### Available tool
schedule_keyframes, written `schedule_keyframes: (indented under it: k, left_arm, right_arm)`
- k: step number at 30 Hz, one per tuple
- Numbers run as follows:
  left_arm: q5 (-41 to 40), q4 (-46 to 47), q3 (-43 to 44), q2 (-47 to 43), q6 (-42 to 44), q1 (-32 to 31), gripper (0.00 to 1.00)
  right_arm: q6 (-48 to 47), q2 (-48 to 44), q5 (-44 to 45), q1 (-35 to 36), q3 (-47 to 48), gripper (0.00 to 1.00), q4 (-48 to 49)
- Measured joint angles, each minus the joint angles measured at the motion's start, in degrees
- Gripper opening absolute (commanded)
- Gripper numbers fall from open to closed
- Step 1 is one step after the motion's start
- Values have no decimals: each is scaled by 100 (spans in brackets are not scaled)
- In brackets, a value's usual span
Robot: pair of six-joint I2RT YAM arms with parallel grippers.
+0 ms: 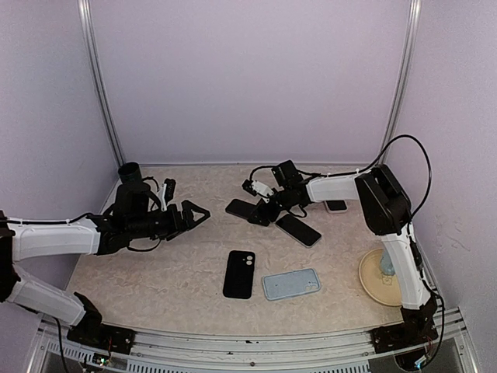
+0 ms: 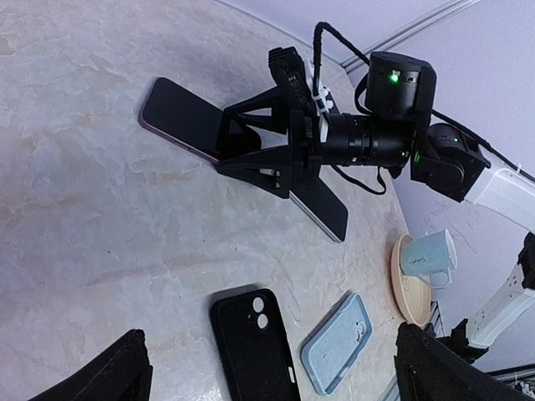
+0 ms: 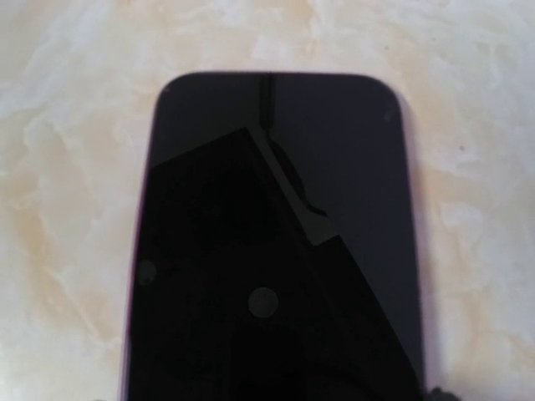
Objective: Put the phone into the phone case
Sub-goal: Pick up the phone at the center of the board.
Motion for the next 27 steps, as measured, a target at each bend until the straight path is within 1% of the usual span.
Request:
schedule_keyframes:
  k: [4,7,12,19,27]
  left_arm:
    - [13,-2,0,20,0,0,99]
    - [17,-4,0,22,0,0,99]
    - [35,-26,122,81,-4,17,99]
    - [186,61,144,326,-133,251,99]
    - [280,251,13,483,-212,328,99]
  right_arm:
    - [-39,0,-24,-4,0,52,-7]
    - [-63,0,-22,-4,0,48,-4]
    - [-103,-55,-26,0,-144,44,157]
    - [-142,-452,109,83,-876,37,645]
    - [-149,-846,354,210,-1523,34,968]
